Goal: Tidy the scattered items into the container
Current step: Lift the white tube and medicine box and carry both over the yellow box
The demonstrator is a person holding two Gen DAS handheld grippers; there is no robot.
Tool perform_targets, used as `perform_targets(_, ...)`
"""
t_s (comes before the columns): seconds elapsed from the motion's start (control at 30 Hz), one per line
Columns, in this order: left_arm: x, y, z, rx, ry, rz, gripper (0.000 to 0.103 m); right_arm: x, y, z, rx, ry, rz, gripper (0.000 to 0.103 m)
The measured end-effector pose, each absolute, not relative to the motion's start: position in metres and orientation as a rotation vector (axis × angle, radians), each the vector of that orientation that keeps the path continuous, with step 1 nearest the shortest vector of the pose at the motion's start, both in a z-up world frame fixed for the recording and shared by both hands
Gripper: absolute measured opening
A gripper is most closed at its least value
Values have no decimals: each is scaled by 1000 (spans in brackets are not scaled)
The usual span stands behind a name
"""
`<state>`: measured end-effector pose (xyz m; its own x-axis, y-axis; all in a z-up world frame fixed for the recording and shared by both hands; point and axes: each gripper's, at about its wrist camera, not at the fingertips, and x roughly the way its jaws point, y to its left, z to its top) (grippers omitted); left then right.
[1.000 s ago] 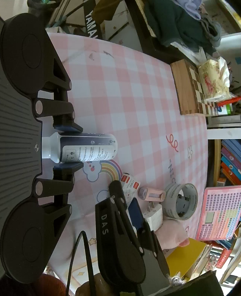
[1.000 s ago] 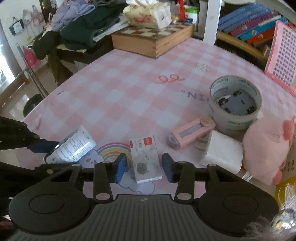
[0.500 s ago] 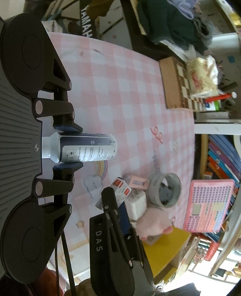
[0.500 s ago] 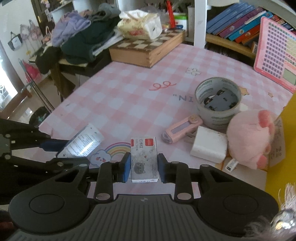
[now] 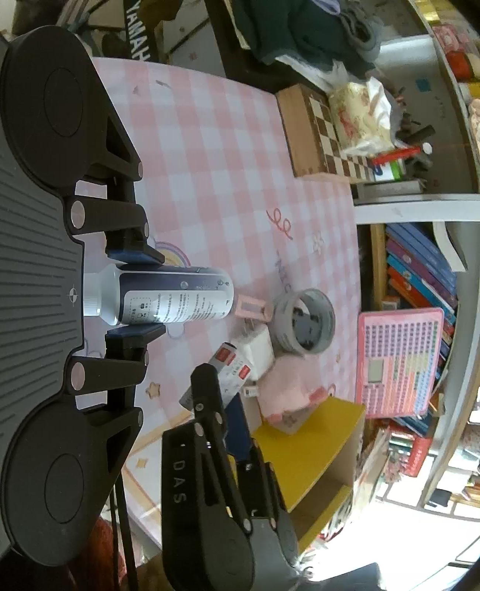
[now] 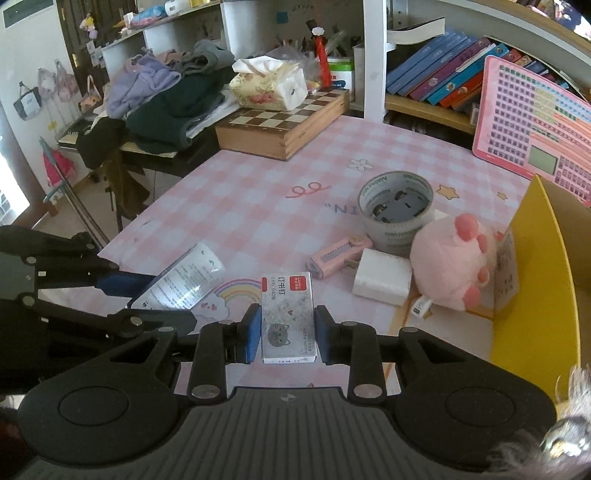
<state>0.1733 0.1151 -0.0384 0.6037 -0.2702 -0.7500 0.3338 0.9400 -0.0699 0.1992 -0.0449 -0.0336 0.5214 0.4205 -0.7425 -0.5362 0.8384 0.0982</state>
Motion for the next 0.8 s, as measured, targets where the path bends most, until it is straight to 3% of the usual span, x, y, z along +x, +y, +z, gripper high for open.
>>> perform_targets(0.8,141,64,-20,95,825,-361,31,160,-96,-20,-131,810,601,28)
